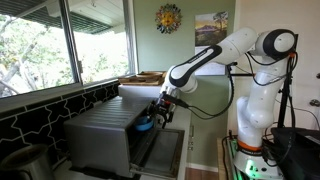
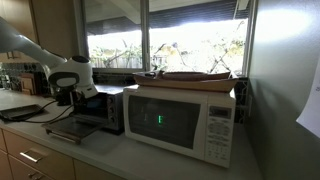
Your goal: Open the microwave door of the microwave on the left and then put the blue bowl inside
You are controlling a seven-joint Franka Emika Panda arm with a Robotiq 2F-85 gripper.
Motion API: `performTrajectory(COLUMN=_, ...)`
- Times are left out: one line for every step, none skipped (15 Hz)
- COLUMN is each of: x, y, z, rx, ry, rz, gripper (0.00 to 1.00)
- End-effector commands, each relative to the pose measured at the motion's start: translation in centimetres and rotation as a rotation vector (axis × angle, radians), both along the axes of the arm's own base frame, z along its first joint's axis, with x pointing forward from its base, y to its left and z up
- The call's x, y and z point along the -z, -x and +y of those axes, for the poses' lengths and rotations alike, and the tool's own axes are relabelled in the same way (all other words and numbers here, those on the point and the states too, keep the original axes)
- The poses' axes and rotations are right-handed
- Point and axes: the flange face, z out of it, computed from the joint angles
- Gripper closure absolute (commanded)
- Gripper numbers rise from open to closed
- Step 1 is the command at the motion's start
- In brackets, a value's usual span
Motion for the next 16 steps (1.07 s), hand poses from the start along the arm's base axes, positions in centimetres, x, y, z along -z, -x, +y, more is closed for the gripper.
performTrajectory(x=-1.8, y=-0.3, z=-0.5, rx=-0.011, ry=-0.019, rz=-0.158, gripper=0.0)
performTrajectory(x=-1.8, y=-0.2, z=-0.6, rx=-0.028, ry=-0.012, rz=-0.185, gripper=0.0)
performTrajectory(x=-1.9, y=-0.1, z=-0.7, rx=-0.049, ry=0.0, rz=-0.216, gripper=0.0)
performTrajectory(x=-1.9, y=0.0, z=-0.8, rx=-0.055, ry=0.018, rz=-0.248, gripper=0.0)
performTrajectory(x=0.3, y=0.3, z=-0.5, rx=-0.077, ry=0.023, rz=-0.137, gripper=0.0)
performTrajectory(x=-0.1, y=0.4, z=-0.5, rx=-0.088, ry=0.029, rz=-0.168, gripper=0.0)
performTrajectory(x=-0.5, y=0.5, z=-0.5, rx=-0.093, ry=0.031, rz=-0.188, gripper=0.0)
performTrajectory(x=-0.9, y=0.6, z=-0.5, rx=-0.092, ry=0.03, rz=-0.199, gripper=0.0)
performTrajectory(x=-1.6, y=0.5, z=-0.4, rx=-0.117, ry=0.028, rz=-0.24, gripper=0.0)
performTrajectory(x=-1.6, y=0.6, z=-0.3, rx=-0.144, ry=0.042, rz=-0.249, gripper=0.0)
performTrajectory(x=-1.7, y=0.7, z=-0.1, rx=-0.178, ry=0.056, rz=-0.275, gripper=0.0)
performTrajectory(x=-1.7, y=0.9, z=-0.1, rx=-0.218, ry=0.072, rz=-0.295, gripper=0.0)
performTrajectory(x=-1.7, y=0.9, z=0.0, rx=-0.253, ry=0.086, rz=-0.311, gripper=0.0)
performTrajectory(x=-1.6, y=1.2, z=0.0, rx=-0.308, ry=0.101, rz=-0.322, gripper=0.0)
performTrajectory(x=-1.7, y=1.3, z=0.1, rx=-0.337, ry=0.111, rz=-0.342, gripper=0.0)
performTrajectory(x=-1.8, y=1.4, z=0.1, rx=-0.38, ry=0.128, rz=-0.364, gripper=0.0)
